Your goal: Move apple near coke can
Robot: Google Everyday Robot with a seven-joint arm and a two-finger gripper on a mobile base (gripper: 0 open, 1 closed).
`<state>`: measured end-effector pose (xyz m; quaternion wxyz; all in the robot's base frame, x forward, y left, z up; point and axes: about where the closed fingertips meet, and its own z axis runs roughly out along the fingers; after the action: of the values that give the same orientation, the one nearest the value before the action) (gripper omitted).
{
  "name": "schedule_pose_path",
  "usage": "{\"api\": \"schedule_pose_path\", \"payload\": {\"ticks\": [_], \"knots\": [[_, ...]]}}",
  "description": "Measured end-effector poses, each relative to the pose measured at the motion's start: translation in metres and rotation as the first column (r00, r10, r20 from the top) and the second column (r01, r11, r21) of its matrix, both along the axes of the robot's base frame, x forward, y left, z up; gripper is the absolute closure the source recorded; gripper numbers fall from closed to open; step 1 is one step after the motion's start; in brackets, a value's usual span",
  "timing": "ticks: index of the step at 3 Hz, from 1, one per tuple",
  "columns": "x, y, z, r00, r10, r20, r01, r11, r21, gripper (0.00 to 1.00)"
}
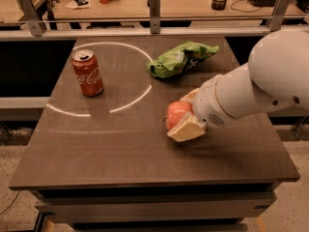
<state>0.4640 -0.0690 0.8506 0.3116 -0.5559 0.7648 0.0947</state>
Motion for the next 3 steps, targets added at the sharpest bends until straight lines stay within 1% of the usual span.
{"api": "schedule_pose_path", "payload": {"ticks": [1, 2, 3], "knots": [[0.013, 0.006, 0.011, 0.9985, -0.030, 0.045, 0.028, 0.998, 0.052, 1.00], [0.044, 0.016, 0.036, 0.9906, -0.068, 0.119, 0.048, 0.985, 0.164, 1.00], [0.076, 0.029, 0.056, 0.9829, -0.123, 0.137, 0.080, 0.954, 0.287, 1.00]]}}
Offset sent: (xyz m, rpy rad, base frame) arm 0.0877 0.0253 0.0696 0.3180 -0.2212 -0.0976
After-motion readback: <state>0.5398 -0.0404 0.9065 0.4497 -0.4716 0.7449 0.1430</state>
